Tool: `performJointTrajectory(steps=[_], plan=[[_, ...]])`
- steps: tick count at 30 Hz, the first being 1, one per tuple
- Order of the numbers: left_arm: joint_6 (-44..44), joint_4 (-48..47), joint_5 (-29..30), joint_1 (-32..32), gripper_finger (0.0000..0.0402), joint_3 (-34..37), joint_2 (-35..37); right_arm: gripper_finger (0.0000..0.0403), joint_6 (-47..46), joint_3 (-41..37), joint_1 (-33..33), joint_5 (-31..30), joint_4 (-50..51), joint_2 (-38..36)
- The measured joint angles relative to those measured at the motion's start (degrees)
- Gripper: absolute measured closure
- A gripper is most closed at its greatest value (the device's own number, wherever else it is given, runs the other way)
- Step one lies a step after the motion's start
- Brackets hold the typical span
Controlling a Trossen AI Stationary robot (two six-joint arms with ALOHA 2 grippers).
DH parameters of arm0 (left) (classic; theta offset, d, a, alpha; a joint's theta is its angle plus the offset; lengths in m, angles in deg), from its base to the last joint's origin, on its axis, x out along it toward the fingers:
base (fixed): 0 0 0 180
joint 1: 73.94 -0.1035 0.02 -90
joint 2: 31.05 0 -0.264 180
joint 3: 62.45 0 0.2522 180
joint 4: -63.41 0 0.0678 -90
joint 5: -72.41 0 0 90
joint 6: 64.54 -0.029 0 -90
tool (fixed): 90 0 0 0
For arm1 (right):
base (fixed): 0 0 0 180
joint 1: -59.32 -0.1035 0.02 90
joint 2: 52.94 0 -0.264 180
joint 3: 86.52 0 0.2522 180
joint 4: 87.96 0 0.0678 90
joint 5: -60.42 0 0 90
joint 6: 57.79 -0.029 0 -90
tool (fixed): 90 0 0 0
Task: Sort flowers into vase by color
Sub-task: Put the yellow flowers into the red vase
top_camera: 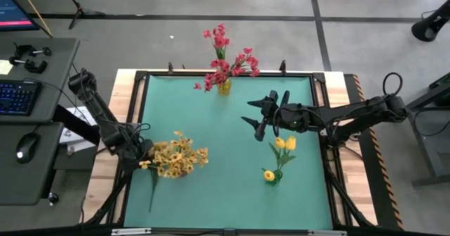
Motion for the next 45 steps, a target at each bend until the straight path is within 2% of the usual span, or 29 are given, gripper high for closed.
performJointTrajectory(steps=[6, 9, 12, 17, 23, 26, 29, 34, 37, 40, 42, 45], plan=[[-1.6, -0.5, -3.1, -3.1, 0.0145, -0.3, -3.4, 0.0128, 0.0, 0.0, 0.0, 0.0, 0.0, 0.0], [-4.0, -0.6, -4.1, -4.5, 0.0166, -0.4, -5.4, 0.0128, 0.0, 0.0, 0.0, 0.0, 0.0, 0.0], [-6.1, -0.7, -5.1, -5.7, 0.0222, -0.5, -6.9, 0.0128, 0.0, 0.0, 0.0, 0.0, 0.0, 0.0], [-11.4, -1.1, -2.8, -6.5, 0.0375, -0.1, -7.6, 0.0128, 0.0, 0.0, 0.0, 0.0, 0.0, 0.0], [-16.8, -4.0, 4.5, -6.6, 0.0397, -3.3, -7.1, 0.0128, -0.6, 0.0, 0.0, 0.0, 0.0, 0.0], [-21.7, -7.2, 9.7, -6.5, 0.0398, -7.9, -6.3, 0.0128, -1.5, 0.0, 0.0, 0.0, 0.0, 0.0], [-25.7, -15.4, 15.9, -6.5, 0.0399, -13.1, -5.5, 0.0128, -2.0, 0.0, 0.0, 0.0, -0.1, 0.0], [-35.6, -25.7, 32.9, -6.5, 0.0401, -22.4, -4.6, 0.0128, -5.0, 0.0, 0.0, 0.0, -0.5, 0.0], [-45.8, -25.2, 47.6, -6.4, 0.0401, -25.3, -4.5, 0.0128, -6.2, 0.0, 0.0, 0.0, -0.5, 0.0], [-56.7, -20.2, 60.8, -5.4, 0.0401, -25.5, -4.9, 0.0128, -7.4, 0.0, 0.0, 0.0, -0.5, 0.0], [-60.7, -17.9, 66.1, -4.1, 0.0401, -25.5, -5.5, 0.0128, -8.3, 0.0, 0.0, 0.0, -0.5, 0.0], [-62.3, -17.6, 70.2, -0.9, 0.0401, -25.5, -6.3, 0.0128, -9.4, 0.0, 0.0, 0.0, -0.4, 0.0]])
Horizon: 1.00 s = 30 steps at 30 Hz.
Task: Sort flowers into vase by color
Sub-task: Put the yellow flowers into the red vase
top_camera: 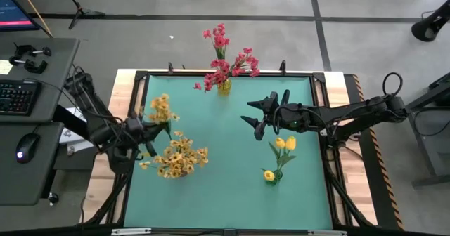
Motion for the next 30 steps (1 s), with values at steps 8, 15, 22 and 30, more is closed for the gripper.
performJointTrajectory(steps=[8, 15, 22, 30], plan=[[1.0, 3.7, 6.3, 10.9, 0.0401, -1.0, 0.6, 0.0128, 0.0, 0.0, 0.0, -2.0, 0.1, 0.0], [-11.4, 13.7, 6.3, 14.0, 0.0401, -3.5, 0.7, 0.0128, 0.0, 0.0, 0.0, -4.0, 0.0, 0.0], [-20.1, 23.7, 6.4, 14.7, 0.0401, -2.1, -0.8, 0.0128, -2.6, 0.0, 0.0, -4.4, -0.1, 0.0], [-13.8, 24.6, 6.2, 14.0, 0.0401, 0.7, -5.0, 0.0128, -3.1, 0.0, 0.0, -4.4, -0.7, 0.0]])
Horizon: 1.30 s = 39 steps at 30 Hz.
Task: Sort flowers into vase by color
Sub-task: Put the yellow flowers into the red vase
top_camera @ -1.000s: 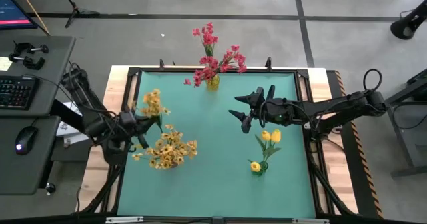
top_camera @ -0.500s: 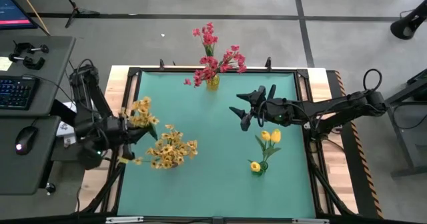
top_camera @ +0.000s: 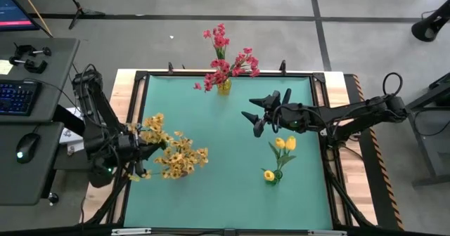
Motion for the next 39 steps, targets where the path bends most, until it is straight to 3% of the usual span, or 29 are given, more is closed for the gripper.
performJointTrajectory(steps=[14, 16, 19, 22, 25, 31, 39], plan=[[-33.2, 28.5, -0.1, -1.6, 0.0401, 0.0, 1.9, 0.0128, 1.5, 0.0, 0.0, 0.0, -1.1, 0.0], [-34.4, 29.5, -3.1, -2.7, 0.0401, 0.0, 1.9, 0.0128, 1.6, 0.0, 0.0, 0.0, -1.1, 0.0], [-36.3, 30.3, -14.2, -6.3, 0.0401, 0.0, 2.1, 0.0128, 2.3, 0.0, 0.0, 0.0, -1.1, 0.0], [-45.2, 34.4, -23.3, -10.8, 0.0401, 0.0, 3.1, 0.0128, 3.3, 0.0, 0.0, 0.0, -1.1, 0.0], [-51.3, 32.7, -24.0, -13.8, 0.0401, 0.0, 7.1, 0.0128, 3.5, 0.0, 0.0, 0.0, -1.1, 0.0], [-51.9, 28.6, -28.6, -15.1, 0.0401, 2.6, 16.3, 0.0128, 3.6, 0.0, 0.0, 0.0, -0.1, 0.0], [-54.2, 38.7, -33.1, -14.7, 0.0401, 14.9, 23.0, 0.0128, 3.4, 0.0, 0.0, 0.1, 1.0, 0.0]])
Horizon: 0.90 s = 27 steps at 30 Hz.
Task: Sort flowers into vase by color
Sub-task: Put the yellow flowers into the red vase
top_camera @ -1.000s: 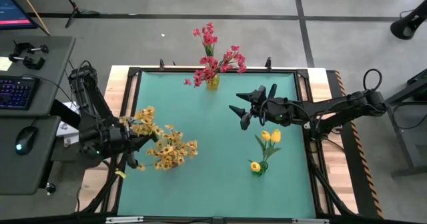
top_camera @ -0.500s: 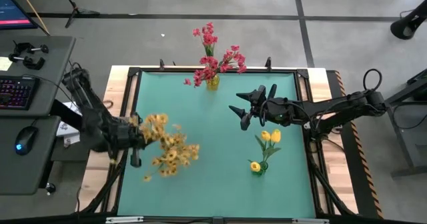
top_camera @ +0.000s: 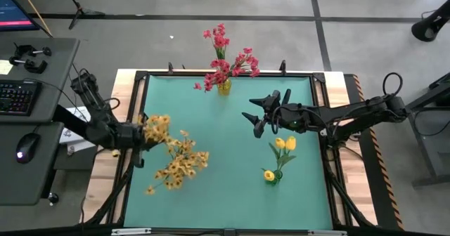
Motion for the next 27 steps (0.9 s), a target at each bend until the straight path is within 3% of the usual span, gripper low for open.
performJointTrajectory(steps=[5, 12, 19, 23, 27], plan=[[-8.1, 7.0, -11.5, 1.9, 0.0401, 3.8, 2.2, 0.0128, -1.5, 0.0, 0.0, 0.0, 0.0, 0.0], [-9.3, 7.2, -16.4, 4.0, 0.0401, 6.4, 4.6, 0.0128, -3.1, 0.0, 0.0, -0.6, 0.0, 0.0], [-9.3, 6.7, -16.5, 5.8, 0.0401, 8.0, 5.4, 0.0128, -4.5, 0.0, 0.0, -2.5, 0.0, 0.0], [-10.5, 6.5, -11.9, 6.6, 0.0401, 7.3, 6.5, 0.0128, -4.9, 0.0, 0.0, -2.9, 0.0, 0.0], [-12.0, 6.6, -14.6, 7.2, 0.0401, 6.4, 7.7, 0.0128, -5.1, 0.0, 0.0, -3.0, 0.0, 0.0]])
